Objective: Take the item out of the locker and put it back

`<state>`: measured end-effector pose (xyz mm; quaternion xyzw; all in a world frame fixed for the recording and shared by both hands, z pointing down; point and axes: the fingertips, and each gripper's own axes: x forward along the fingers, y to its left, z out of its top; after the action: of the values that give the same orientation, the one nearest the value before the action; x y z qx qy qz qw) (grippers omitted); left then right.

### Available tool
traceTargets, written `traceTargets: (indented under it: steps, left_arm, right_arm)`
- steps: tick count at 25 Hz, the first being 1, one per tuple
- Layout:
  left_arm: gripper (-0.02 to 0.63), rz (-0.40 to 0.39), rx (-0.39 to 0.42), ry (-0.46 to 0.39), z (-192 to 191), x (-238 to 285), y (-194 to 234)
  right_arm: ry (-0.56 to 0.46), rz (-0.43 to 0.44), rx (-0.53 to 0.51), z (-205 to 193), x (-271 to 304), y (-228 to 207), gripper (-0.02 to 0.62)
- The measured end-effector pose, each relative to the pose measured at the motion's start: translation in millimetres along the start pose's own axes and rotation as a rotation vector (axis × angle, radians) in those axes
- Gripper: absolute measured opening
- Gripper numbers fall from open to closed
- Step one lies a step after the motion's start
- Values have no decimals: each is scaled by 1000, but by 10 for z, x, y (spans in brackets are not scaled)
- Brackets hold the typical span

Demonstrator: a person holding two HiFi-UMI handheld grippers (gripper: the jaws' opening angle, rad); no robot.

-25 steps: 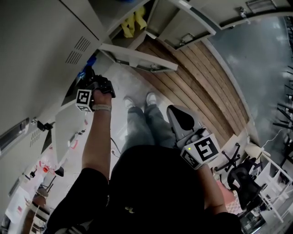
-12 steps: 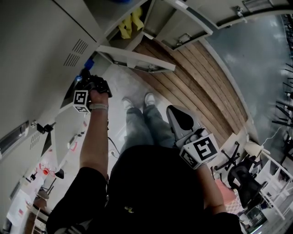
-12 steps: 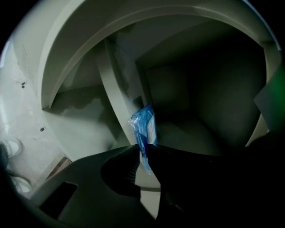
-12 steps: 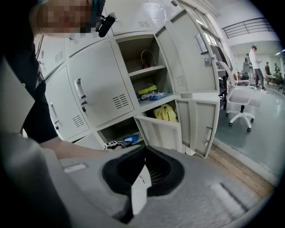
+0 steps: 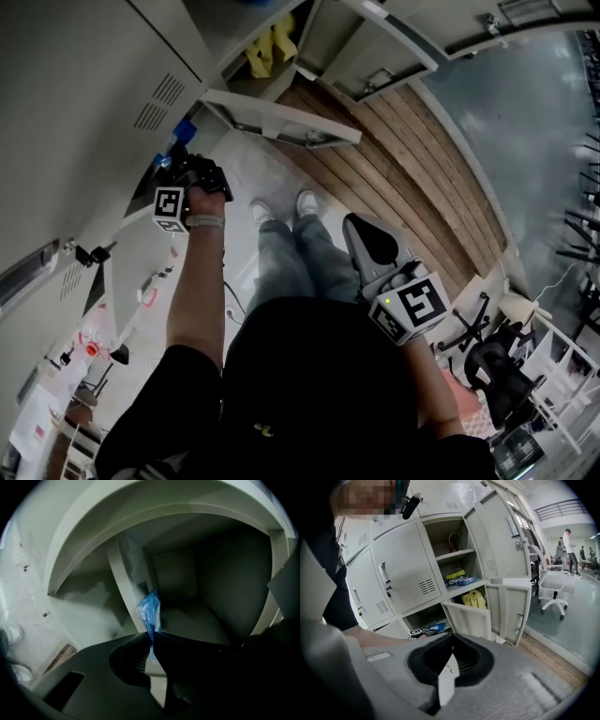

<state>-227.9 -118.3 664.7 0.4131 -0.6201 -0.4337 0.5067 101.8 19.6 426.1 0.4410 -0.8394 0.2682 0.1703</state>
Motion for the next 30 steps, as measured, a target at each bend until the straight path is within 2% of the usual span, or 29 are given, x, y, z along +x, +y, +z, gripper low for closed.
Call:
traceTargets:
  steps: [9,20,30]
  left_arm:
    - [31,-25,-17,41,-176,-213,-44]
    - [31,-44,-12,136,-478,-584,-105]
    - [31,-134,-12,229,-590,-989,-575]
  right_arm:
    - [-1,19,-14,32,2,42,-3]
    - [-15,39,-39,139,8,67,-3]
    - [-39,79,-68,330,97,153,-3]
